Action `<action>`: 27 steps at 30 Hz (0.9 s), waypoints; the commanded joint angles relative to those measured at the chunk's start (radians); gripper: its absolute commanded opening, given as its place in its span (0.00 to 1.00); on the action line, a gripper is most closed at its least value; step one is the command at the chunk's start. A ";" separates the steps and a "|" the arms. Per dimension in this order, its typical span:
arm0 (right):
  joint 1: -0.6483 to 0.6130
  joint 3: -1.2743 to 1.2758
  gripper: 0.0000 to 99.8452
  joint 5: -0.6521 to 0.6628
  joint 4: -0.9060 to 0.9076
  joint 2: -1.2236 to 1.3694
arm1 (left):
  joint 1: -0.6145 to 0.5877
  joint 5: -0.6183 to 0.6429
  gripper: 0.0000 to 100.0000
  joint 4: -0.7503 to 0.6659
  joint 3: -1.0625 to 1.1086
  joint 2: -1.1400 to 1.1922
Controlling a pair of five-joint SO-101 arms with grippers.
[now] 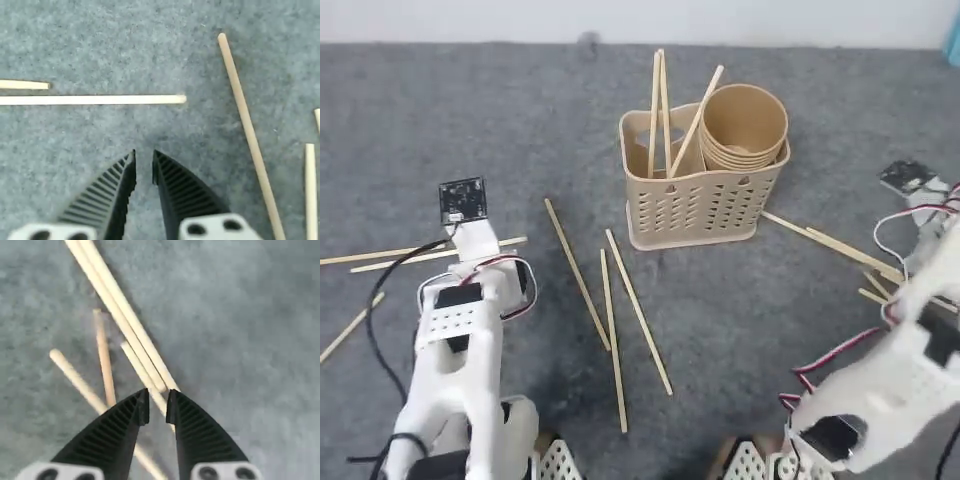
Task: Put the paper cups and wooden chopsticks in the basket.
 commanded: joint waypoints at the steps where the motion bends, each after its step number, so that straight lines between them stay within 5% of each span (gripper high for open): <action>1: -0.016 -0.133 0.08 0.058 0.012 0.084 | -0.006 -0.017 0.05 -0.021 -0.008 -0.052; 13: 0.010 -0.423 0.08 0.069 0.021 0.367 | -0.003 -0.017 0.05 -0.025 -0.008 -0.052; 17: 0.025 -0.427 0.00 0.069 0.024 0.344 | -0.003 -0.017 0.05 -0.025 -0.008 -0.052; 27: 0.031 -0.430 0.10 0.072 0.254 0.222 | -0.003 -0.017 0.05 -0.023 -0.008 -0.052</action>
